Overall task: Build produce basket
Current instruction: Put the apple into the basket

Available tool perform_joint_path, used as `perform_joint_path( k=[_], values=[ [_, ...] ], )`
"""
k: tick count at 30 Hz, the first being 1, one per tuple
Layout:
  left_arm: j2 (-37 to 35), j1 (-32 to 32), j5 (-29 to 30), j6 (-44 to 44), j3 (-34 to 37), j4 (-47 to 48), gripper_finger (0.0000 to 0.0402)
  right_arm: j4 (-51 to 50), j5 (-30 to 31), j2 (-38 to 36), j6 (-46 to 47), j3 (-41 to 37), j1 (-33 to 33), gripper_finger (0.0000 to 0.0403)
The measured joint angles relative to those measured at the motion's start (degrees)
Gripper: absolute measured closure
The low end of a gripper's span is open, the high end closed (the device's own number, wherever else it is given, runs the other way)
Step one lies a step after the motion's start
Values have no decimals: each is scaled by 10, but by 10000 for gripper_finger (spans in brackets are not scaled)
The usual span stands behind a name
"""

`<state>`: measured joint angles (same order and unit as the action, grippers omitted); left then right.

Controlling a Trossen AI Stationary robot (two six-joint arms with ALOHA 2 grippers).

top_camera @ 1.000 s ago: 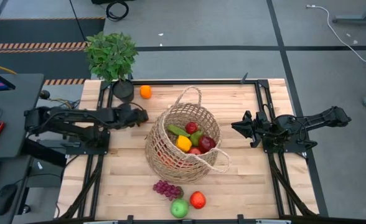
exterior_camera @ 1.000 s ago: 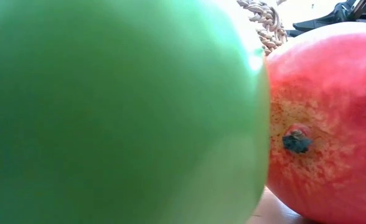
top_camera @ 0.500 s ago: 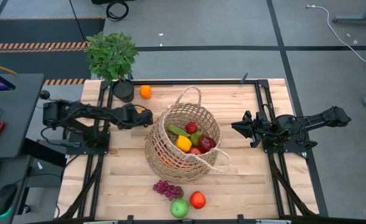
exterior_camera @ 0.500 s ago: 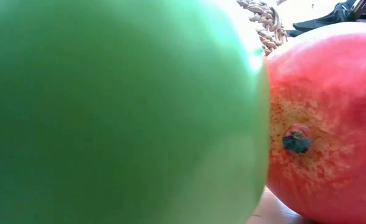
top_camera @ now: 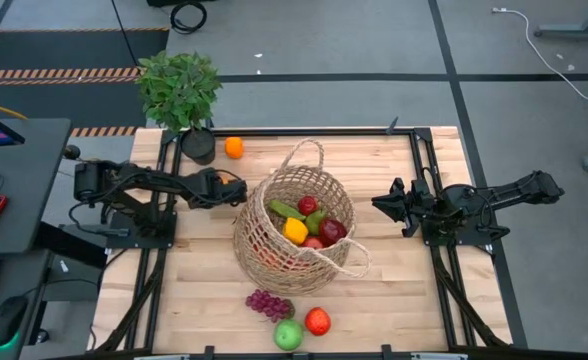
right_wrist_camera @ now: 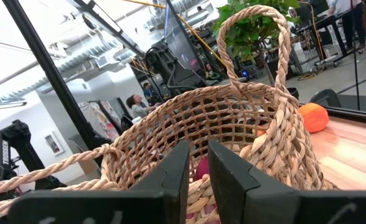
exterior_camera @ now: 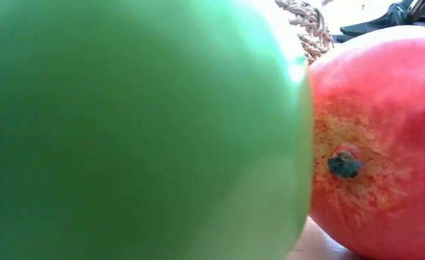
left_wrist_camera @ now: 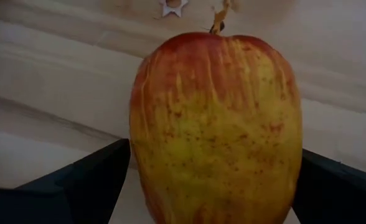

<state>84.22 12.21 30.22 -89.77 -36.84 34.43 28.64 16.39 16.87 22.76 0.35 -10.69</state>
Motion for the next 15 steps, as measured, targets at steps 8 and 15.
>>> perform_joint_path(
  k=[8, 15],
  values=[
    [0, 0, -16, 18, 0, 0, 54, 0, 0, 0, 0, 0, 0, 338],
    [-4, -1, -28, 50, 0, 3, 101, 0, 0, 0, 0, 0, 0, 338]
  ],
)
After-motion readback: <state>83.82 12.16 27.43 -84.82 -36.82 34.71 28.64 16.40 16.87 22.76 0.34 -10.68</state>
